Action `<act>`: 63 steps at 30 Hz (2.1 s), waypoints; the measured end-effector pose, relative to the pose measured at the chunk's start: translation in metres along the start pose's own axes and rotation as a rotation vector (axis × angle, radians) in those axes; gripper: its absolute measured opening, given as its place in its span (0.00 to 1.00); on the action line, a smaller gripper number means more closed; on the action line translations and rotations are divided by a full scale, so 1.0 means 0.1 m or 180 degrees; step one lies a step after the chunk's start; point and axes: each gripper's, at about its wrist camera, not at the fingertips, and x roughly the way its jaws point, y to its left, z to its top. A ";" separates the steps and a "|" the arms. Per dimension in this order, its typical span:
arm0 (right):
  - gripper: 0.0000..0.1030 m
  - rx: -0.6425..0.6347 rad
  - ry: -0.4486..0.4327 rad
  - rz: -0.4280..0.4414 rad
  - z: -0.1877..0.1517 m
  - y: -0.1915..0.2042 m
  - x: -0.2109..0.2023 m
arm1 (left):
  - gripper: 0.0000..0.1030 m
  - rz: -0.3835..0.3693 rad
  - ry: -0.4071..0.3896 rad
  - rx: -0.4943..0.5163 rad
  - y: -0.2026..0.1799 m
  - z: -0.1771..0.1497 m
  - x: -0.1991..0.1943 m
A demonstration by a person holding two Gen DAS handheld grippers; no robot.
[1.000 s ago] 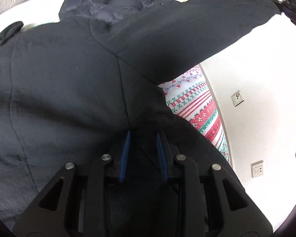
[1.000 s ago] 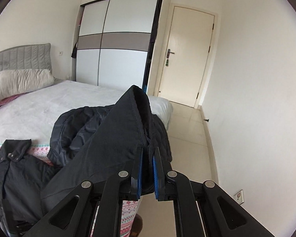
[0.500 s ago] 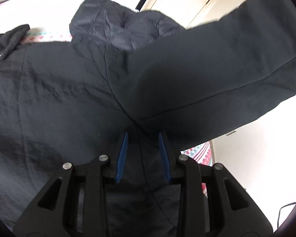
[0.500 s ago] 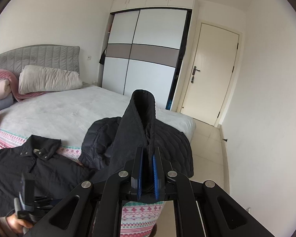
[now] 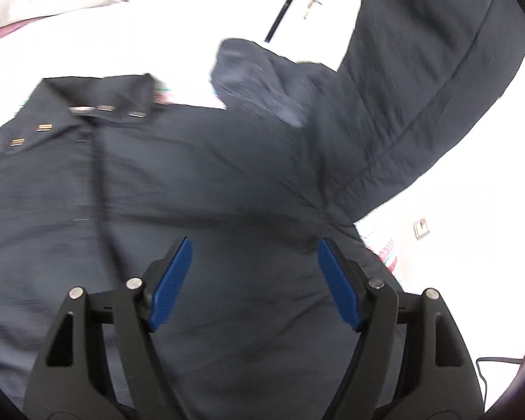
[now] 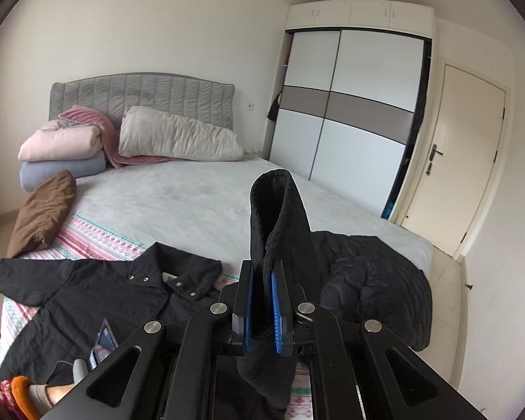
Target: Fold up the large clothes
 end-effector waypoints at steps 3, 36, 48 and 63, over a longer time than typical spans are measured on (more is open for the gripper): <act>0.09 -0.0046 0.0050 0.0233 0.07 0.43 0.25 | 0.75 0.0177 -0.0124 -0.0210 0.46 -0.04 -0.38; 0.65 0.1202 0.1352 0.0299 -1.97 -0.39 1.88 | 0.82 0.1065 -0.0154 -0.0337 1.23 -0.33 -0.36; 0.83 0.0883 0.1402 0.0445 -1.82 0.38 1.38 | 0.91 0.1359 -0.0095 -0.0882 1.69 -0.82 -1.46; 0.87 0.0397 0.1560 0.0653 -1.99 1.16 0.81 | 0.92 0.1520 -0.0714 -0.2324 3.27 -2.01 -2.84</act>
